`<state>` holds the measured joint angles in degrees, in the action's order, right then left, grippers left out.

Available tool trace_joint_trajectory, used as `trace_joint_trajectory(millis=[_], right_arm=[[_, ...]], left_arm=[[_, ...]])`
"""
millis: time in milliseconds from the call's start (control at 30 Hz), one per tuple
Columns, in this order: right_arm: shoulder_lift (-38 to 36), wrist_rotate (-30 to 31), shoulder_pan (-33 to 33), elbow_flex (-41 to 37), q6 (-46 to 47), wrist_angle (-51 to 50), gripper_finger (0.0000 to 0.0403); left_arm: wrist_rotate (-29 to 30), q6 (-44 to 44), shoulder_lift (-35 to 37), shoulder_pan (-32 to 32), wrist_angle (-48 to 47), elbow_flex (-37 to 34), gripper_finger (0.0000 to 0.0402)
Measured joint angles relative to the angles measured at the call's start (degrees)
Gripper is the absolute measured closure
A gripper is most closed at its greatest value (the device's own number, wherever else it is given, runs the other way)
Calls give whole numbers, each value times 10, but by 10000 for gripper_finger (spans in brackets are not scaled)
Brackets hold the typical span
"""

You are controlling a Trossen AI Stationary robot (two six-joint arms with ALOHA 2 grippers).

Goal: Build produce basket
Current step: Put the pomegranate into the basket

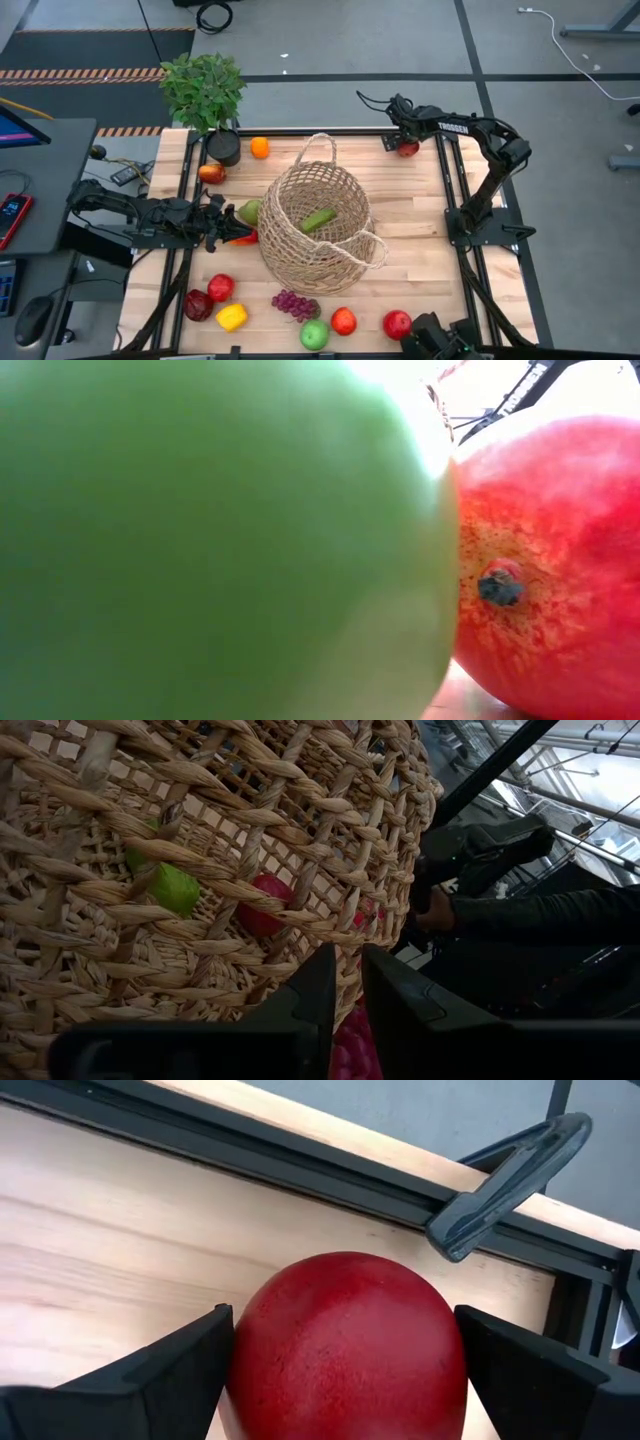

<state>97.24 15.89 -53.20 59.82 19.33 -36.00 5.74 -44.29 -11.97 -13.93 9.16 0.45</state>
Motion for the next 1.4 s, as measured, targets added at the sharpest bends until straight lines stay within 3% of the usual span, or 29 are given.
trace_joint_trajectory(millis=[900,1400], right_arm=[[-3,-67,57,36,1,-77,35],[-182,-72,116,37,76,-105,35]], left_arm=[[0,0,0,0,0,0,345],[0,0,0,0,0,0,344]])
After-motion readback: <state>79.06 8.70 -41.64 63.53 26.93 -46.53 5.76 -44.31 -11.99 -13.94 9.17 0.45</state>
